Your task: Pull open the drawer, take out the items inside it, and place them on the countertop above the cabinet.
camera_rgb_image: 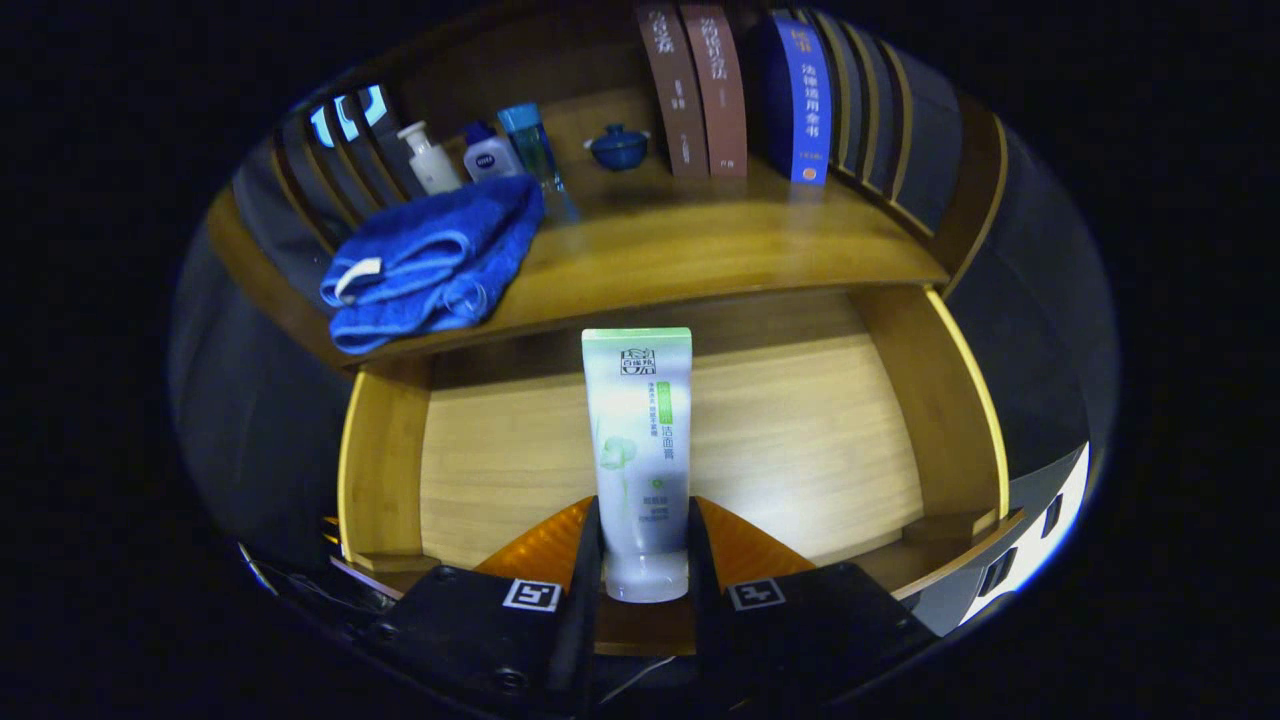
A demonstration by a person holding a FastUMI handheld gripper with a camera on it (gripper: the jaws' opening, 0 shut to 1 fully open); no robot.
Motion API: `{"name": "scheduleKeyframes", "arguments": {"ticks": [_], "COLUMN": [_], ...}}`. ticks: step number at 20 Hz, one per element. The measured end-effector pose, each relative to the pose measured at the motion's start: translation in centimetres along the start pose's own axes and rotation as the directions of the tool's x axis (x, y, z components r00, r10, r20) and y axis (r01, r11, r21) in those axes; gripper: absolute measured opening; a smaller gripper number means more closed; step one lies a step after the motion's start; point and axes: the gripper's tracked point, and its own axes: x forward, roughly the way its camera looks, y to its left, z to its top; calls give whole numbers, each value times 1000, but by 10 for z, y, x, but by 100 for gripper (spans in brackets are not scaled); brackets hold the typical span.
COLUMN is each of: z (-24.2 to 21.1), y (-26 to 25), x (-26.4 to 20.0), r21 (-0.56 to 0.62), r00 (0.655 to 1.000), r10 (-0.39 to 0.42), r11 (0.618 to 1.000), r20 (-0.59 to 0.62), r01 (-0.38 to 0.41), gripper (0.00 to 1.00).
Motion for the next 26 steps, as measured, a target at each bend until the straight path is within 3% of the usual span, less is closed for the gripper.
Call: {"name": "scheduleKeyframes", "arguments": {"ticks": [6,10,20,26], "z": [97,141,159,167], "y": [14,23,28,25], "x": [-2,28,113,109], "r21": [-20,-33,-38,-27], "r00": [992,995,999,999], "r10": [7,0,-48,-47], "r11": [1000,999,998,999], "r20": [122,102,-16,18], "r01": [-5,4,48,47], "gripper": [46,46,46,91]}}
